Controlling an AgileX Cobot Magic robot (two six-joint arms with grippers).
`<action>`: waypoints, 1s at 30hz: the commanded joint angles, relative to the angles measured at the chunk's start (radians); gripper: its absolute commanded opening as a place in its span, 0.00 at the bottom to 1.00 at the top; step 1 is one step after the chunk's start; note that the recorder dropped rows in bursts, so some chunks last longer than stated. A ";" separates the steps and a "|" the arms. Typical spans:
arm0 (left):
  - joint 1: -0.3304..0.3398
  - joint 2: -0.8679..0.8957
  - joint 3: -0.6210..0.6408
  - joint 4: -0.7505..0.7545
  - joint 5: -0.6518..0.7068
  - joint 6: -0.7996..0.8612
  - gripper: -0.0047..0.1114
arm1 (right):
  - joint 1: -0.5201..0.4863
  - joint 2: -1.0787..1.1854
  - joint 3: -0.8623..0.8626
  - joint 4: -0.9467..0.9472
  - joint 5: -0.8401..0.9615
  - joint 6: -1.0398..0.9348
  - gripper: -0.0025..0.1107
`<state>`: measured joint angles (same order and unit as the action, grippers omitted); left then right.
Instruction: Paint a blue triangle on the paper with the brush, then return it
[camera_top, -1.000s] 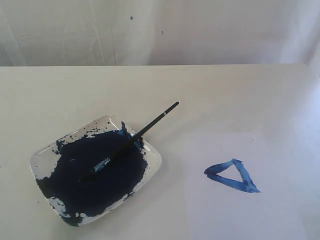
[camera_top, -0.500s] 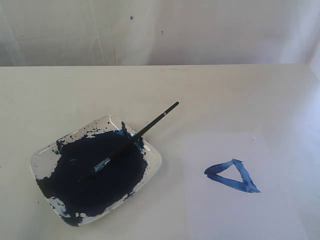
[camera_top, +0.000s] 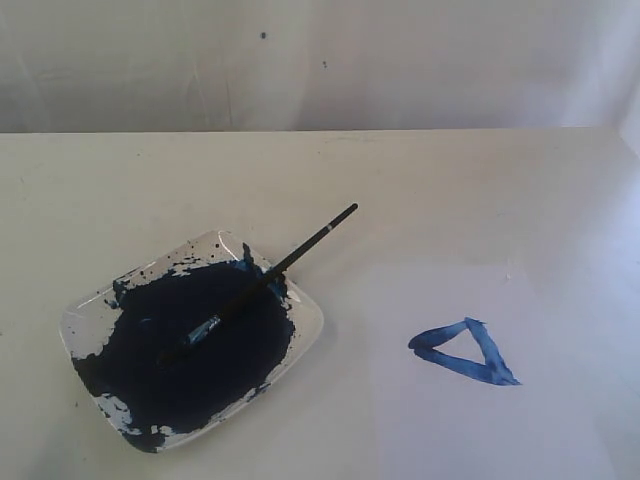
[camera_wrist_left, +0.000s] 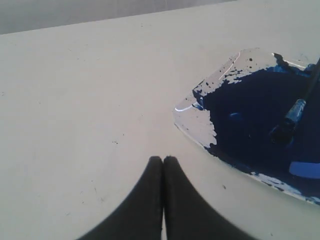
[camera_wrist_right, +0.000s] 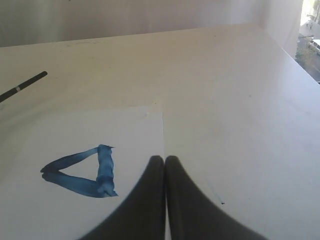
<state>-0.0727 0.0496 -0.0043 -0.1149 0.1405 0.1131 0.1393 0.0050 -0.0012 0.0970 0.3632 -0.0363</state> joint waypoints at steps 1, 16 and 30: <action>0.002 -0.050 0.004 0.017 0.089 -0.004 0.04 | 0.002 -0.005 0.001 -0.001 -0.012 -0.013 0.02; 0.002 -0.050 0.004 0.071 0.089 -0.005 0.04 | 0.002 -0.005 0.001 -0.001 -0.012 -0.013 0.02; 0.002 -0.050 0.004 0.064 0.089 -0.033 0.04 | 0.002 -0.005 0.001 -0.001 -0.012 -0.013 0.02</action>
<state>-0.0727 0.0051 -0.0043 -0.0368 0.2282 0.1079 0.1393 0.0050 -0.0012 0.0970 0.3632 -0.0363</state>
